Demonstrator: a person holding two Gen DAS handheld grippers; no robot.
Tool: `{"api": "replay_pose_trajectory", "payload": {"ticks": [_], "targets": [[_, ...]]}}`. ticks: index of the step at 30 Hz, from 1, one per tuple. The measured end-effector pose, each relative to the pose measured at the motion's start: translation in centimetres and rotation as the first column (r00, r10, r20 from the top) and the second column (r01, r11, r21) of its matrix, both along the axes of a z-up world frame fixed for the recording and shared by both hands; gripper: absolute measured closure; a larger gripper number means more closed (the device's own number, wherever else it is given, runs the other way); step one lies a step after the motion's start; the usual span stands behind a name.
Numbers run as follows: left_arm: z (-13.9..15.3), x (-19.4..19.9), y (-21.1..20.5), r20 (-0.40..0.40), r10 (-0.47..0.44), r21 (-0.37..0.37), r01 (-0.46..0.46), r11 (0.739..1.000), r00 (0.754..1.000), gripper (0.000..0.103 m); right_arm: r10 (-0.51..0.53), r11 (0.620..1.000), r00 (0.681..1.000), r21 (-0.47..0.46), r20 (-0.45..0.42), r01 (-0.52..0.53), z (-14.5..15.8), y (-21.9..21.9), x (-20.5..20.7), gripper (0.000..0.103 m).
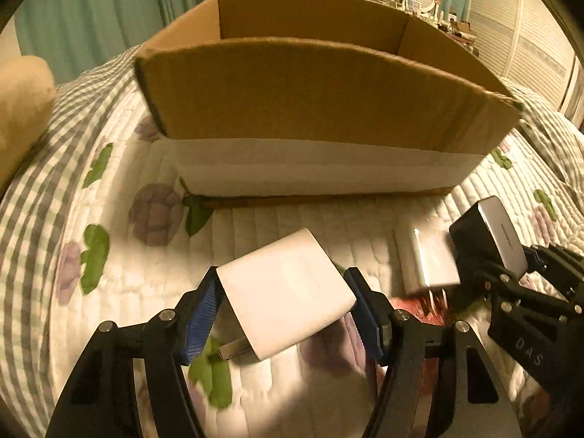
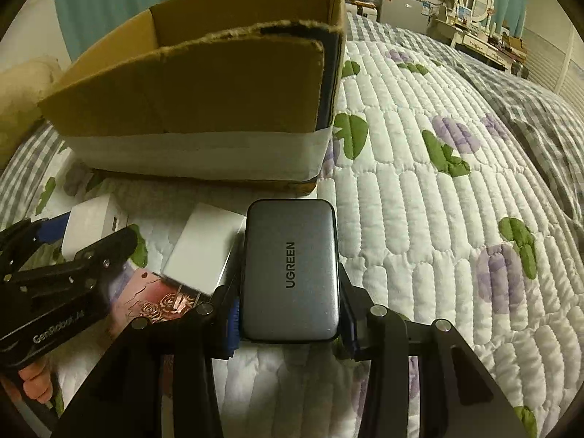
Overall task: Organize rigid objects
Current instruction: 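Grasp the white charger with the left tool while the right tool grasps the UGREEN power bank, then move both items over the box and open both tools to drop them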
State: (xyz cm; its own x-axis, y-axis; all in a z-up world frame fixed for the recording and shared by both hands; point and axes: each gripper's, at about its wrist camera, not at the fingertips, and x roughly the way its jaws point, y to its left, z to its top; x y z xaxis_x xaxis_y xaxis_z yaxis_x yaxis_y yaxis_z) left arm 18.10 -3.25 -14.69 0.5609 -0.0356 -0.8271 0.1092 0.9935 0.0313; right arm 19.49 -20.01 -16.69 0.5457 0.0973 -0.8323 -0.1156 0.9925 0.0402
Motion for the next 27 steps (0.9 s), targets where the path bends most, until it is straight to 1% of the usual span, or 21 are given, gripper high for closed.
{"api": "replay_pose_trajectory", "payload": {"ticks": [5, 8, 10, 12, 15, 18, 23, 27], "targets": [[2.2, -1.5, 0.3, 0.020, -0.001, -0.015, 0.001, 1.000, 1.000, 0.035, -0.001, 1.000, 0.999, -0.025, 0.039, 0.002, 2.0, 0.0, -1.8, 0.061], [4.0, -2.7, 0.5, 0.048, -0.004, -0.015, 0.005, 1.000, 0.999, 0.035, -0.008, 1.000, 0.998, -0.016, 0.066, 0.009, 3.8, -0.1, -2.8, 0.061], [5.3, -3.9, -0.1, 0.066, -0.007, -0.020, 0.008, 1.000, 0.998, 0.035, -0.015, 1.000, 0.996, -0.008, 0.082, 0.016, 5.0, -0.1, -3.5, 0.061], [6.4, -4.9, -0.3, 0.083, -0.010, -0.030, 0.012, 0.999, 0.997, 0.035, -0.009, 1.000, 0.995, -0.009, 0.101, 0.010, 6.2, 0.1, -4.4, 0.061], [8.3, -6.2, 0.5, 0.113, -0.011, -0.040, 0.015, 0.999, 0.994, 0.035, 0.006, 1.000, 0.991, -0.004, 0.130, -0.005, 7.8, 0.4, -5.2, 0.061], [10.3, -7.2, 0.2, 0.143, -0.006, -0.046, 0.012, 0.999, 0.990, 0.035, 0.014, 1.000, 0.987, 0.008, 0.158, -0.016, 9.7, 0.6, -6.2, 0.061], [12.9, -7.8, 1.0, 0.176, -0.004, -0.060, 0.015, 0.998, 0.984, 0.035, 0.031, 0.999, 0.976, 0.026, 0.214, -0.038, 13.4, 1.1, -6.9, 0.061], [14.8, -6.9, 0.9, 0.200, -0.012, -0.062, 0.025, 0.998, 0.980, 0.035, 0.056, 0.998, 0.963, 0.020, 0.263, -0.064, 16.3, 1.9, -6.5, 0.061]]}}
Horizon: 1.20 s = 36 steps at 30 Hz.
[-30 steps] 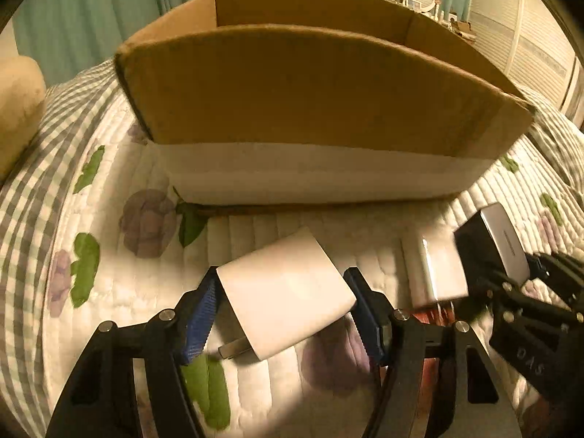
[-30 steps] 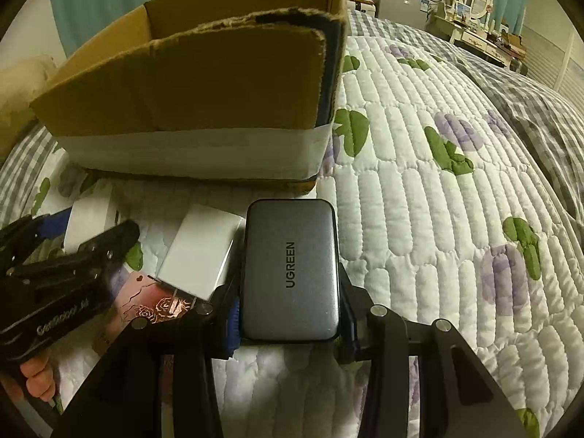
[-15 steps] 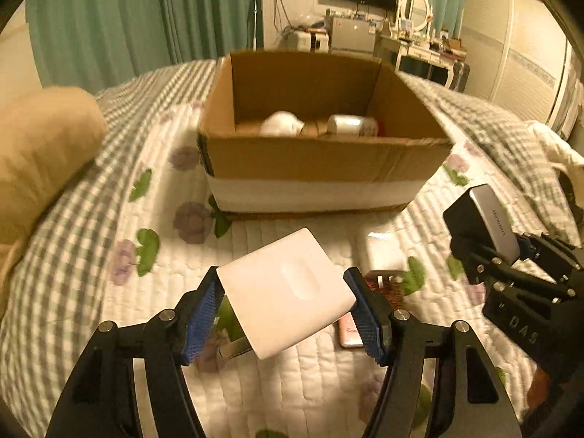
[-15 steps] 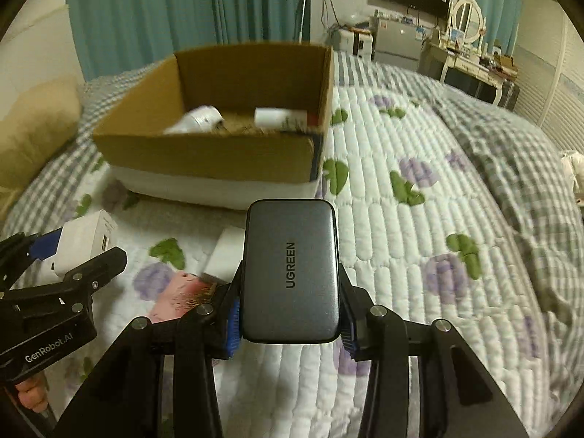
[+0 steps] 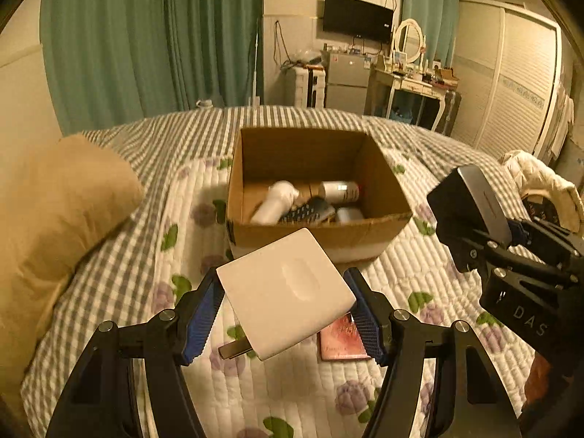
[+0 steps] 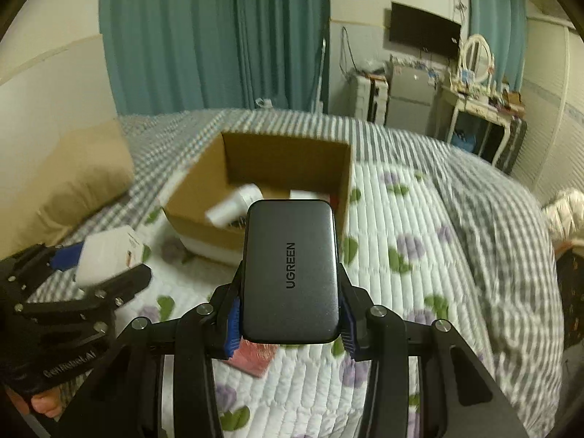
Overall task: Organize rigid objects
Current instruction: 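Move both items over the box and open both tools to drop them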
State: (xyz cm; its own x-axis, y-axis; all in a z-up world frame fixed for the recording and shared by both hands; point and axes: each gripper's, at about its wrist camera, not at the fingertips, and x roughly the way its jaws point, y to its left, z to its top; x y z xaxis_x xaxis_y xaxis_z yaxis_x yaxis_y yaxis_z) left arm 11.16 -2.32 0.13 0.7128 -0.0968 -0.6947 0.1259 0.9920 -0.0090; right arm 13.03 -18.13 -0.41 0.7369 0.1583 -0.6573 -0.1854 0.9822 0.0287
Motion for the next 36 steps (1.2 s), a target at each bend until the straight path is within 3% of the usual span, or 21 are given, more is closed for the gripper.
{"api": "replay_pose_trajectory", "payload": {"ticks": [6, 13, 22, 27, 33, 36], "targets": [[1.4, 3.4, -0.2, 0.027, -0.024, 0.021, 0.023, 1.000, 0.999, 0.035, 0.024, 1.000, 0.998, 0.014, 0.061, -0.025, 3.2, 0.8, 2.3, 0.061], [0.1, 9.4, -0.7, 0.023, -0.024, 0.047, 0.023, 0.999, 0.999, 0.035, 0.022, 0.999, 0.998, 0.026, 0.067, -0.024, 3.5, 1.0, 8.3, 0.061], [-4.9, 14.6, -1.6, -0.045, -0.056, 0.057, 0.058, 0.997, 0.997, 0.035, 0.019, 0.999, 0.999, 0.027, -0.027, -0.019, -1.8, 1.2, 14.8, 0.062], [-6.5, 15.4, -1.9, -0.059, -0.075, 0.064, 0.079, 0.995, 0.995, 0.035, 0.012, 1.000, 0.997, 0.027, -0.077, -0.010, -5.2, 0.9, 17.1, 0.061], [-7.4, 15.5, -2.7, -0.051, -0.070, 0.082, 0.074, 0.994, 0.996, 0.035, 0.006, 0.997, 0.995, 0.081, -0.098, 0.002, -6.8, 0.1, 18.3, 0.061], [-7.4, 15.1, -3.1, -0.062, -0.081, 0.087, 0.086, 0.992, 0.995, 0.034, 0.001, 0.990, 0.997, 0.141, -0.083, 0.011, -6.4, -0.6, 18.0, 0.044]]}}
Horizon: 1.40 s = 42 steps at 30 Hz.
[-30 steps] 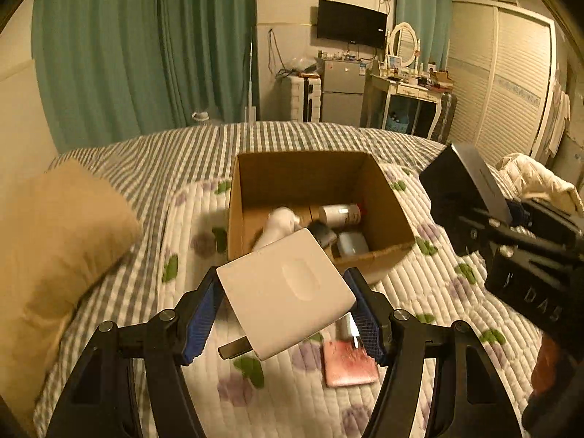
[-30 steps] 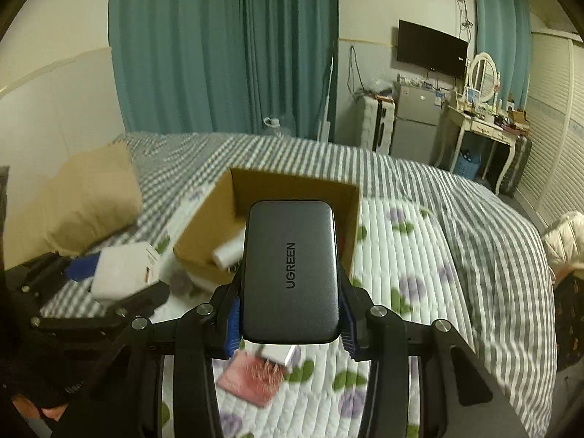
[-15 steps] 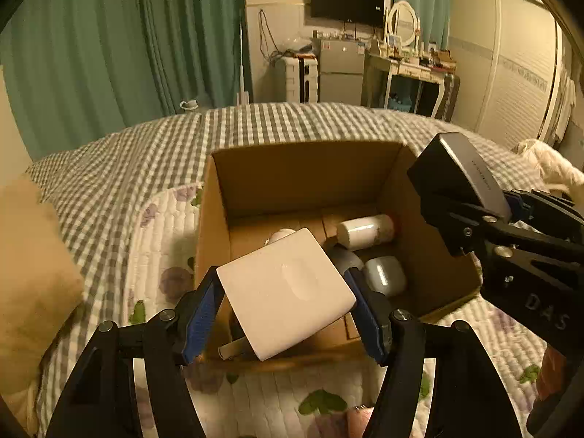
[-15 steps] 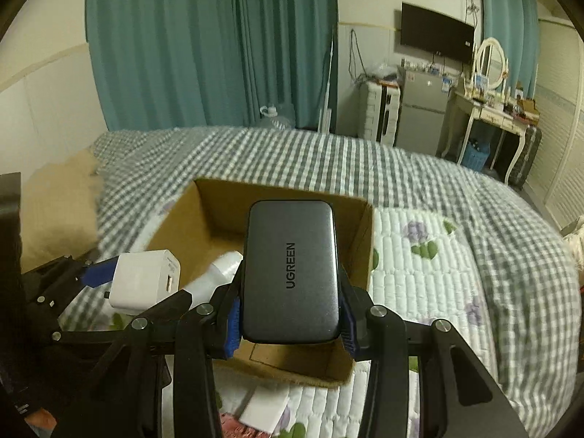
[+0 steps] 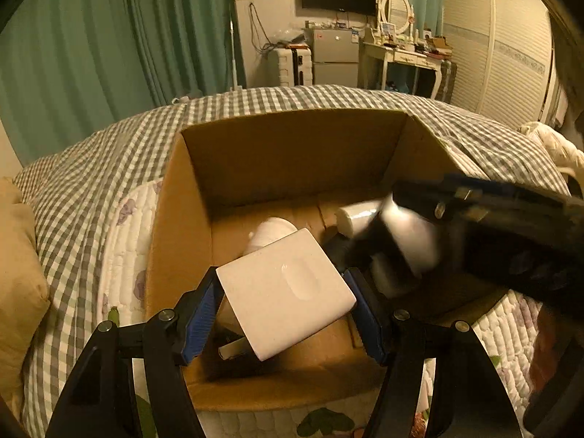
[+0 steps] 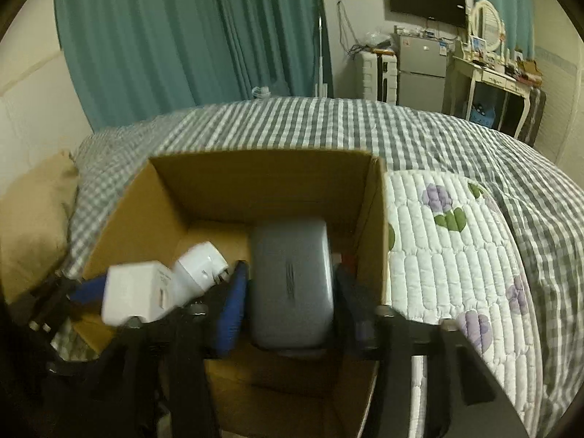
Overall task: Organize rigid objects
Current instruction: 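Move both items over the box and open both tools to drop them, then grasp the pink Romantic Rose card with the left tool while the right tool grasps the white plug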
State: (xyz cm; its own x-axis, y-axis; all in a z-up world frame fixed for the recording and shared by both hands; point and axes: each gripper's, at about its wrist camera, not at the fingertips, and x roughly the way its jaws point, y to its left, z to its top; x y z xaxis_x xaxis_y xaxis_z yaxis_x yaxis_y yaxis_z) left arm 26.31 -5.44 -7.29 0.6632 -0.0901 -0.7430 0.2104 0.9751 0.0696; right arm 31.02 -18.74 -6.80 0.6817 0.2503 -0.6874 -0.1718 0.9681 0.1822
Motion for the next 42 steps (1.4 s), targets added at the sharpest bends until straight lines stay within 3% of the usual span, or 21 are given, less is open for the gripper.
{"api": "replay_pose_trajectory", "payload": {"ticks": [2, 5, 6, 10, 13, 18, 28, 32, 37, 42], "targets": [[0.4, -0.8, -0.1, 0.007, 0.001, -0.002, -0.001, 1.000, 1.000, 0.033, -0.015, 1.000, 1.000, 0.016, 0.023, 0.014, 1.0, -0.6, -0.7, 0.027], [2.2, -2.4, 0.1, 0.020, 0.010, -0.030, -0.010, 1.000, 1.000, 0.028, -0.045, 0.999, 0.997, -0.019, 0.060, 0.046, 3.0, -1.4, -2.1, 0.027], [2.9, -3.1, 0.3, 0.026, 0.023, -0.045, -0.021, 0.999, 0.999, 0.021, -0.045, 0.999, 0.997, -0.018, 0.064, 0.046, 3.7, -1.8, -2.9, 0.027], [5.2, -6.3, 1.4, 0.049, 0.062, -0.084, -0.058, 0.995, 0.997, 0.013, -0.046, 0.998, 0.996, -0.048, 0.078, 0.050, 5.8, -3.1, -6.0, 0.015], [5.9, -8.3, 1.6, 0.055, 0.096, -0.075, -0.092, 0.993, 0.994, 0.010, -0.058, 0.994, 0.993, -0.082, 0.099, 0.067, 6.9, -4.1, -8.7, 0.009], [5.6, -12.1, 1.6, 0.057, 0.143, -0.045, -0.141, 0.989, 0.988, 0.006, -0.056, 0.994, 0.996, -0.088, 0.074, 0.062, 6.4, -5.5, -12.6, 0.007], [-1.9, -15.4, 0.9, -0.078, 0.247, -0.059, -0.252, 0.966, 0.966, 0.005, 0.002, 0.990, 1.000, -0.141, -0.030, -0.006, 0.2, -6.4, -16.2, 0.006], [-4.7, -15.2, -0.7, -0.125, 0.227, -0.054, -0.235, 0.971, 0.966, 0.005, -0.001, 0.978, 0.998, -0.208, -0.066, -0.013, -3.0, -6.8, -16.1, 0.006], [-7.0, -14.2, -3.0, -0.168, 0.149, -0.064, -0.162, 0.985, 0.974, 0.005, -0.069, 0.988, 0.983, -0.147, -0.167, 0.044, -6.0, -8.5, -14.6, 0.006], [-9.0, -12.5, -4.9, -0.200, 0.093, -0.016, -0.098, 0.995, 0.975, 0.005, -0.102, 0.991, 0.977, -0.102, -0.189, 0.084, -6.7, -9.4, -13.9, 0.006]]}}
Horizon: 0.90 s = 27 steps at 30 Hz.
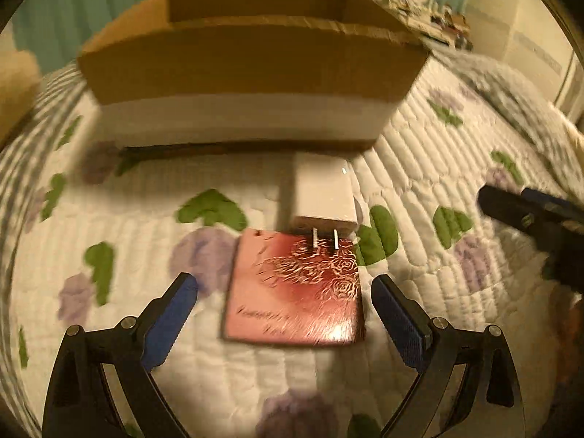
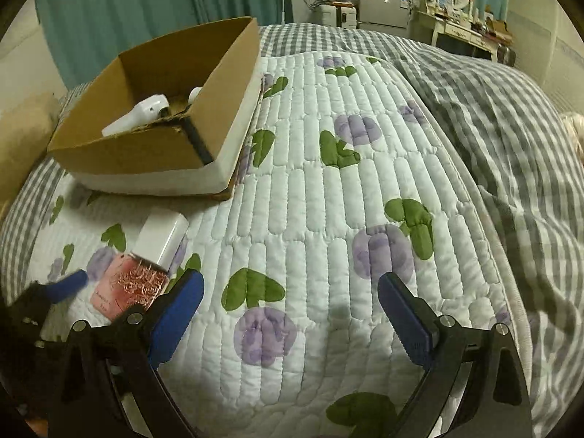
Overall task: Organize rigid objects
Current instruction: 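Grasp the pink Romantic Rose card with the left tool while the right tool grasps the white plug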
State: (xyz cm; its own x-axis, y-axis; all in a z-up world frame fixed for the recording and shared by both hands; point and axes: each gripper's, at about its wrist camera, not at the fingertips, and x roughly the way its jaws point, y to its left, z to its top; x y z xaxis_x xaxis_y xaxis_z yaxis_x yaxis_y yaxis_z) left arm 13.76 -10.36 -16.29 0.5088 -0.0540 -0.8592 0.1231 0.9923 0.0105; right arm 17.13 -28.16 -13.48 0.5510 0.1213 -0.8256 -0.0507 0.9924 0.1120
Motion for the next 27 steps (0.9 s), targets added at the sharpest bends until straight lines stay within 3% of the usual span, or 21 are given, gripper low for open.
{"api": "replay_pose_trajectory", "payload": {"ticks": [3, 5, 10, 16, 27], "targets": [[-0.9, 0.5, -0.8, -0.007, -0.021, 0.047, 0.021, 0.999, 1.000, 0.010, -0.007, 1.000, 1.000, 0.007, 0.008, 0.007, 0.1, -0.1, 0.0, 0.006], [-0.5, 0.2, -0.6, 0.009, -0.025, 0.031, 0.025, 0.999, 1.000, 0.031, -0.007, 1.000, 1.000, 0.003, 0.010, 0.007, 0.1, 0.1, 0.0, 0.006], [0.3, -0.7, 0.4, 0.017, -0.030, 0.003, 0.029, 1.000, 0.999, 0.031, -0.003, 1.000, 1.000, -0.012, 0.015, 0.003, -0.1, 0.5, 0.1, 0.006], [2.7, -1.5, 4.2, 0.096, 0.042, 0.031, -0.045, 0.998, 0.995, 0.031, 0.042, 0.998, 0.997, -0.057, 0.057, -0.039, 0.4, 2.7, -0.5, 0.006], [3.2, -0.3, 11.5, 0.103, 0.170, 0.021, -0.173, 0.985, 0.980, 0.031, 0.134, 0.990, 0.990, -0.050, 0.047, -0.131, -0.2, 9.0, 0.1, 0.006]]}}
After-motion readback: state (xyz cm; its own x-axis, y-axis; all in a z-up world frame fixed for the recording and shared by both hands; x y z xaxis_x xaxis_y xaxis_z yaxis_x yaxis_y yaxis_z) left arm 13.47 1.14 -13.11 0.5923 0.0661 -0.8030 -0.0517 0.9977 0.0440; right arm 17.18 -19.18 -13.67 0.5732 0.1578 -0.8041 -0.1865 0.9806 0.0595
